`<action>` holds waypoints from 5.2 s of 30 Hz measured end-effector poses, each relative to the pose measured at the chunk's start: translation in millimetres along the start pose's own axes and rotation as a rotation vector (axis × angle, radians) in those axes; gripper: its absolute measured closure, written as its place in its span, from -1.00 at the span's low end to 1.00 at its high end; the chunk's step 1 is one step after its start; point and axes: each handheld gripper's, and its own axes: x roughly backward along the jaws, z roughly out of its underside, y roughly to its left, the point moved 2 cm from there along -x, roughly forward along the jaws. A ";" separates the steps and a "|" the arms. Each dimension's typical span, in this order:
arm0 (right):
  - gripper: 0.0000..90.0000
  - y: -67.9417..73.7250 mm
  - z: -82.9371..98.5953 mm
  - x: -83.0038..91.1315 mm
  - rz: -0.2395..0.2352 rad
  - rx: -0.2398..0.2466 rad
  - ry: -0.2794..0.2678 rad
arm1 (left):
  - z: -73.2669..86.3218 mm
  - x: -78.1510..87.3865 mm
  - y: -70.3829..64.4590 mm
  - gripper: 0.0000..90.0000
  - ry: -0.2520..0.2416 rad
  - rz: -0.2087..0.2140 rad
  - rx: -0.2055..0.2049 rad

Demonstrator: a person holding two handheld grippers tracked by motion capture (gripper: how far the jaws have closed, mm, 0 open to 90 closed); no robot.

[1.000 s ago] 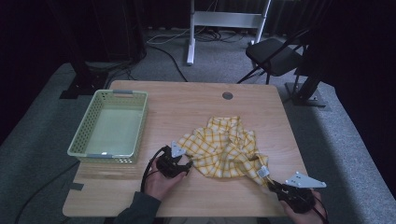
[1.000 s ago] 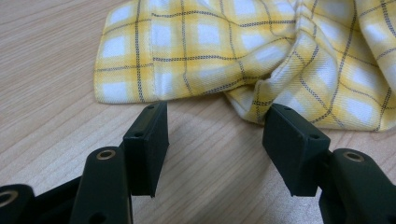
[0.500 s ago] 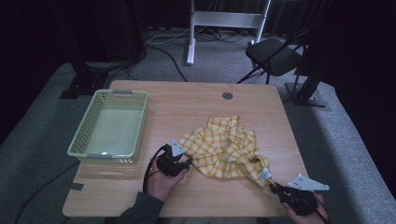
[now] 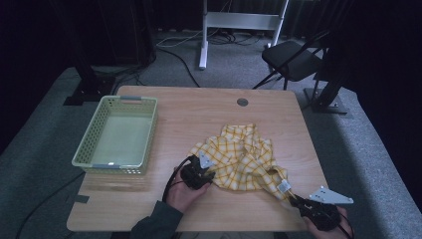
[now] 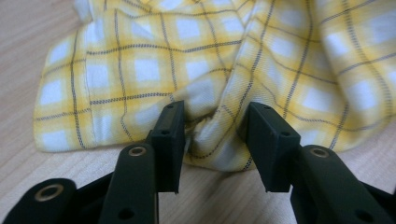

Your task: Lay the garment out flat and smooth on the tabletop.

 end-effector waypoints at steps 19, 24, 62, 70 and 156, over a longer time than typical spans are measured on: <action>0.86 -6.6 11.6 5.5 0.014 -0.032 0.010 | 5.4 -0.2 26.8 0.30 -0.004 -0.082 0.146; 0.85 -6.8 13.1 5.5 0.010 -0.033 0.012 | 4.3 0.0 26.6 0.28 0.002 -0.091 0.148; 0.44 5.6 -41.1 -20.6 -0.047 0.077 -0.074 | -40.5 -2.7 1.2 0.19 -0.074 -0.033 0.007; 0.43 4.2 -42.8 -32.4 -0.037 0.082 -0.052 | -42.9 -21.6 0.0 0.18 -0.015 -0.049 -0.023; 0.83 -15.6 -25.6 -56.2 0.011 0.003 0.057 | 31.5 45.5 11.1 0.89 -0.079 0.057 0.118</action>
